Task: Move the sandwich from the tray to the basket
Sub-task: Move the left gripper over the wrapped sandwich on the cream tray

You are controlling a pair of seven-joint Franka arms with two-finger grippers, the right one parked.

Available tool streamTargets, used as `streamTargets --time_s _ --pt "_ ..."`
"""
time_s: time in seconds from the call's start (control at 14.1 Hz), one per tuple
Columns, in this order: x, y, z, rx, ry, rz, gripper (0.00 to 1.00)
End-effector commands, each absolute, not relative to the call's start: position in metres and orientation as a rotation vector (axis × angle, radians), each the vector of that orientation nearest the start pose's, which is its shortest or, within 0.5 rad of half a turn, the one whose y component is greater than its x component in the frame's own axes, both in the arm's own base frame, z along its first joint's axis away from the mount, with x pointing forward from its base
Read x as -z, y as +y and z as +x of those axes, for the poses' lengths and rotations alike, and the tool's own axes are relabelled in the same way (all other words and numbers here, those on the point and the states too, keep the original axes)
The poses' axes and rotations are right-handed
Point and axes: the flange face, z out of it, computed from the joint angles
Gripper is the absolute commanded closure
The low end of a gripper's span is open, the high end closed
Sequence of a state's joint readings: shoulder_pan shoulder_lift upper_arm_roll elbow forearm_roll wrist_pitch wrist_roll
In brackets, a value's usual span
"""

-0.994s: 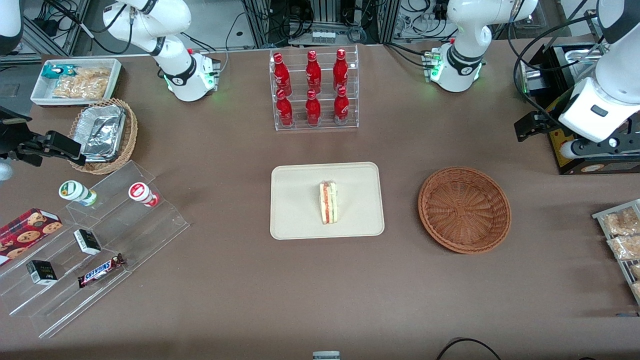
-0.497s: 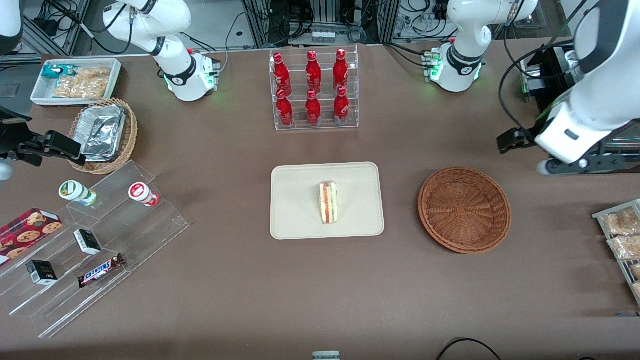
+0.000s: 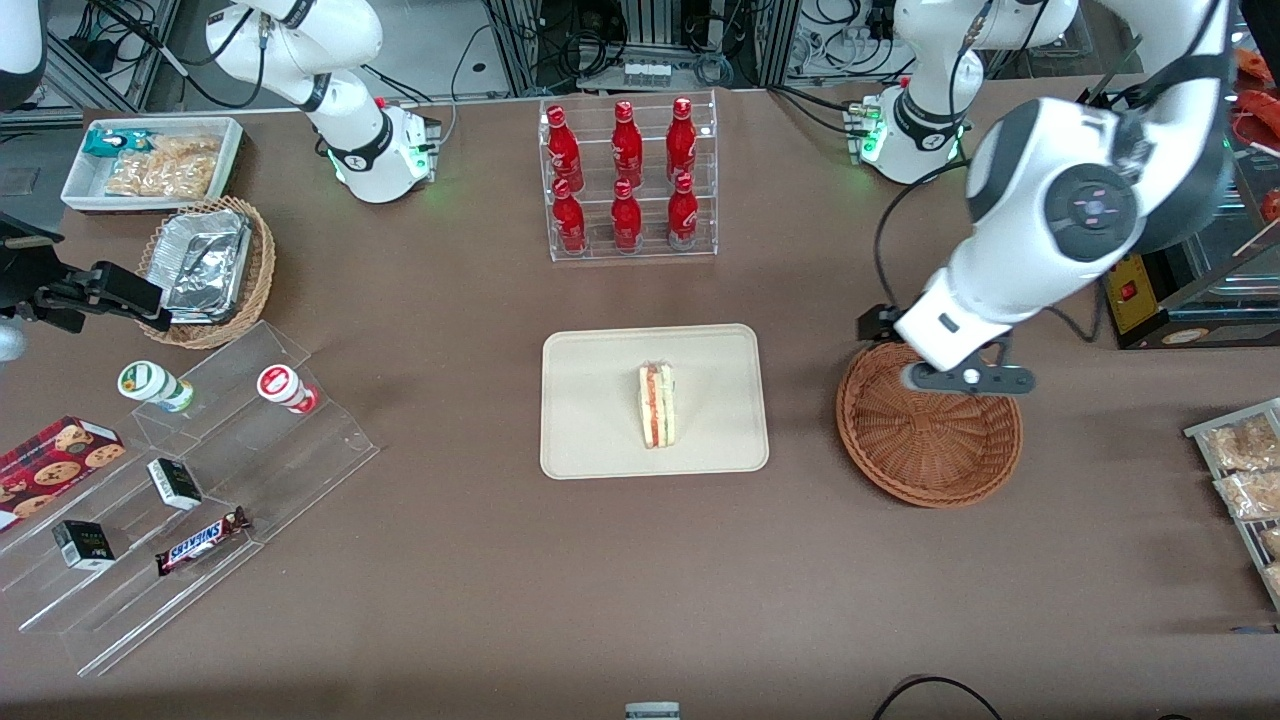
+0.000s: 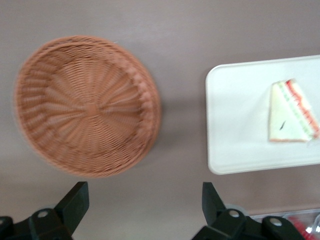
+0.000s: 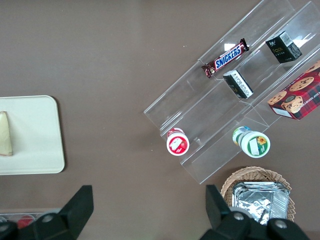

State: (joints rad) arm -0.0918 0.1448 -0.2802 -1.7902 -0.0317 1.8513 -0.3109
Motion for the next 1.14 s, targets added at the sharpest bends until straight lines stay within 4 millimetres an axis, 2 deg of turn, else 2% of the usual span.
streamTargets --time_s 0.0,0.21,0.5,0.78,0.92,0.99,1.06 --pt "-0.443 -0.248 0.544 -0.106 -0.027 -3.198 0.00" --pt "-0.417 -0.281 0.545 -0.081 -0.073 -3.216 0.00" --pt "-0.369 -0.335 0.541 -0.052 -0.074 -3.257 0.00" --pt "-0.351 -0.397 0.532 -0.082 -0.138 -3.272 0.00" --pt "-0.349 -0.412 0.533 -0.040 -0.206 -3.245 0.00" --pt "-0.344 -0.421 0.527 -0.012 -0.217 -3.216 0.00" --pt "-0.340 -0.423 0.526 0.004 -0.251 -3.198 0.00"
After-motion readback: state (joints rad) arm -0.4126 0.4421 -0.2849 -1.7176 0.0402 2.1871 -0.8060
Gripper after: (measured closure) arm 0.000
